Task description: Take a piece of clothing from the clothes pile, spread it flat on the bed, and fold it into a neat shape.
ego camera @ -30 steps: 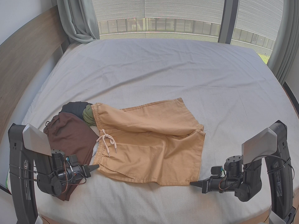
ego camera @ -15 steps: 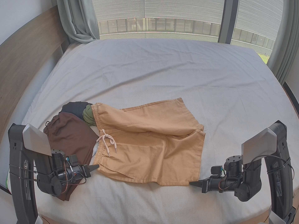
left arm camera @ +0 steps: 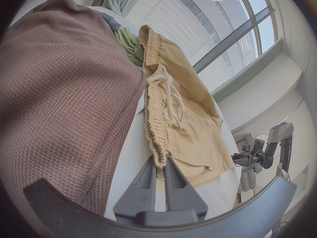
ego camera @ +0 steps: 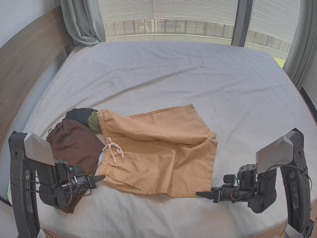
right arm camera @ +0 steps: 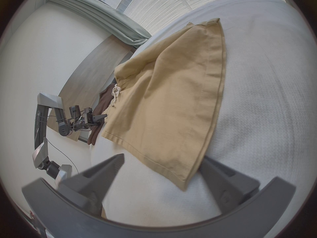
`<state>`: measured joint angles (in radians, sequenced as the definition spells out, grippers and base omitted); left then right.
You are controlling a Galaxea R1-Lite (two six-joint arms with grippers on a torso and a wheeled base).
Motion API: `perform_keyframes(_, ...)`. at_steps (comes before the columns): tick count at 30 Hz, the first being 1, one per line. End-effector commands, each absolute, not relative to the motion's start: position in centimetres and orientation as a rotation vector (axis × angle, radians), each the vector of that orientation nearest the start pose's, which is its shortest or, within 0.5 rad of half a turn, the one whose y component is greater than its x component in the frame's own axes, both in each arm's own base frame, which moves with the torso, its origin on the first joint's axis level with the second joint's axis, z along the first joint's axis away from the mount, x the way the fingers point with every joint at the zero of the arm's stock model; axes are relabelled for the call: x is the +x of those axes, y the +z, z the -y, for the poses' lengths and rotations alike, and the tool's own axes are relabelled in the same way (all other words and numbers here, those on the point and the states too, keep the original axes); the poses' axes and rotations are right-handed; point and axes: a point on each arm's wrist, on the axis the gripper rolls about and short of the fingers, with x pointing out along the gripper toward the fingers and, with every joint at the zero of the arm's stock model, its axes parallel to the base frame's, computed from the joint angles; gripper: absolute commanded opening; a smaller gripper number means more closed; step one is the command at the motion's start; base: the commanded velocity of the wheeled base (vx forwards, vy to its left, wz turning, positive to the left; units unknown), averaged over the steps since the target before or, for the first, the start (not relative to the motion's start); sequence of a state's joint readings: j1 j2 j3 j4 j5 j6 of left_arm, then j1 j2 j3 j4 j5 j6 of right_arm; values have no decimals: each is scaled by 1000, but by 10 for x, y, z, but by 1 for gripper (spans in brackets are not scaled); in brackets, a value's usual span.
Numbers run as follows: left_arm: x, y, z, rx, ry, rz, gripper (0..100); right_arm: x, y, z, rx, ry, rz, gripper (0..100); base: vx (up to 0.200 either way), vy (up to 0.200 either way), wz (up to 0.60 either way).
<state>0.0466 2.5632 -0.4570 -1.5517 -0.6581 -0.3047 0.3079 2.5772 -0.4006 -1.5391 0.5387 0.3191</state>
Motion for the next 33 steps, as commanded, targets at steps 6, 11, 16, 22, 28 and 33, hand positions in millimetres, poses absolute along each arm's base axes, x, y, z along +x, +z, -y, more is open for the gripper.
perform_keyframes(6,310,-77,-1,-484,-512,-619,0,279,-86,-101,366,712,-778,0,0,0,0)
perform_keyframes(11,310,-77,-1,-484,-512,-619,0,279,-86,-101,367,710,-777,0,0,0,0)
perform_keyframes(16,305,-76,0,-487,-510,-635,0,271,-82,-97,367,700,-799,0,0,0,0)
perform_keyframes(22,284,-67,1,-475,-518,-675,0,257,-65,-90,371,688,-810,0,0,0,0)
perform_keyframes(28,263,-55,1,-477,-518,-713,0,244,-59,-86,368,684,-839,0,0,0,0)
perform_keyframes(33,240,-44,2,-481,-550,-752,0,238,-52,-86,363,691,-839,0,0,0,0)
